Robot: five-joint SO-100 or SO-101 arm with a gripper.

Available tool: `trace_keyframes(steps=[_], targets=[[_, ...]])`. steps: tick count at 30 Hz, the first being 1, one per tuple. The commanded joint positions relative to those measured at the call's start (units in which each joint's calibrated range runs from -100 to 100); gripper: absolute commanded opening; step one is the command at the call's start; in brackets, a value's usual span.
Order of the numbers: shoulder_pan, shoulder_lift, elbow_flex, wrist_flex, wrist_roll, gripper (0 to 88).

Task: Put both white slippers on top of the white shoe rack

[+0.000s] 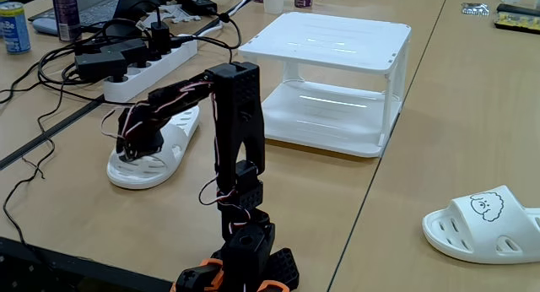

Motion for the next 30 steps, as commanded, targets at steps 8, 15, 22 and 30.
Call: trace_keyframes(steps=[8, 15, 22, 30], targets=[[4.5, 4.4, -3.3, 0.2, 0.4, 0.7], [9.6, 3.6, 1.3, 0.2, 0.4, 0.7], [13.3, 1.1, 3.8, 0.2, 0.4, 0.7], [19.8, -7.1, 13.0, 0.2, 0.4, 0.7]])
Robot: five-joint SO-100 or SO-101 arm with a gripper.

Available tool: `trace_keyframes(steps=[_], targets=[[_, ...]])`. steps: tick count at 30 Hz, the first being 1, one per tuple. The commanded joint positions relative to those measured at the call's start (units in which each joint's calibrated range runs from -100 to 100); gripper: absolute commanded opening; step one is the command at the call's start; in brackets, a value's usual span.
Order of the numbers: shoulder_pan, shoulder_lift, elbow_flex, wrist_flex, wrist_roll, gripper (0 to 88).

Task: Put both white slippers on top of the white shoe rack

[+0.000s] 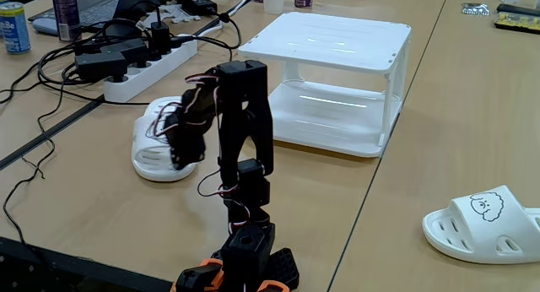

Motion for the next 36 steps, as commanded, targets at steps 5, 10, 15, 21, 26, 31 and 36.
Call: trace_keyframes(steps=[5, 10, 15, 21, 26, 31, 36], targets=[[4.0, -10.9, 8.1, 0.7, 0.4, 0.7], [0.6, -15.2, 10.1, 0.7, 0.4, 0.8], [-2.2, -16.4, 10.5, 0.5, 0.4, 1.0], [-3.9, -19.1, 8.5, 0.3, 0.4, 8.3], [-3.6, -21.2, 8.5, 0.3, 0.4, 12.6], [-3.4, -22.6, 7.2, -0.4, 0.4, 12.6], [-3.3, -21.7, 9.5, -11.8, 0.4, 12.3]])
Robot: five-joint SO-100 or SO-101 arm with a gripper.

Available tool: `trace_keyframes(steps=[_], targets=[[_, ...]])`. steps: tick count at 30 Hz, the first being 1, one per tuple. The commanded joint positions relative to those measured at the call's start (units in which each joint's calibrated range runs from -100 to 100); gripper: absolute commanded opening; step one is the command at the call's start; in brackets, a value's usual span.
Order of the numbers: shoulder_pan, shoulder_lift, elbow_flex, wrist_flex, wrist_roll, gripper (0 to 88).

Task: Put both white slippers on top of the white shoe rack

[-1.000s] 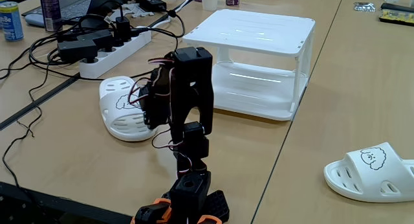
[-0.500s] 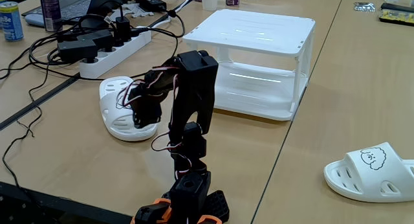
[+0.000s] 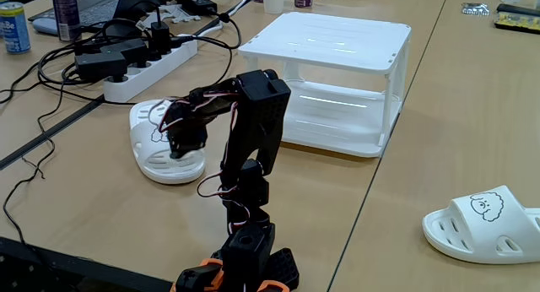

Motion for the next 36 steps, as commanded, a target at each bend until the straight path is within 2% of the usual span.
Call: trace_keyframes(steps=[1, 13, 20, 27, 32, 36], targets=[[0.3, -2.4, -0.7, -7.8, 0.4, 12.3], [0.3, -2.4, 10.8, -24.2, 0.4, 12.7], [0.4, -2.4, 14.7, -25.2, 0.4, 18.2], [5.8, -0.5, 15.1, -28.4, 0.4, 18.1], [5.9, 4.9, 14.7, -34.7, 0.4, 18.1], [5.1, 6.3, 14.5, -35.7, 0.4, 18.1]])
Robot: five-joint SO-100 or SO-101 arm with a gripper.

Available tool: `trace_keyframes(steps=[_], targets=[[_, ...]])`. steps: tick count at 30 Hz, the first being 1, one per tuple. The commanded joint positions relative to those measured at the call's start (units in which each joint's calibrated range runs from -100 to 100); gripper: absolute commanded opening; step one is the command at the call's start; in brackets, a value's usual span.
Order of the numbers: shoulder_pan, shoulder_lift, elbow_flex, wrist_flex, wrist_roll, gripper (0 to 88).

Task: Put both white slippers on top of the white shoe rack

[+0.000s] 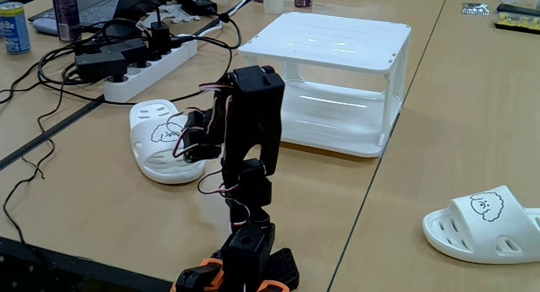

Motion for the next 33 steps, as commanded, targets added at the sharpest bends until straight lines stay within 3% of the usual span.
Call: trace_keyframes(steps=[1, 33], targets=[[-0.7, 0.3, -1.1, -1.9, 0.4, 18.1], [-4.8, 13.1, -18.4, -3.1, 0.4, 16.2]])
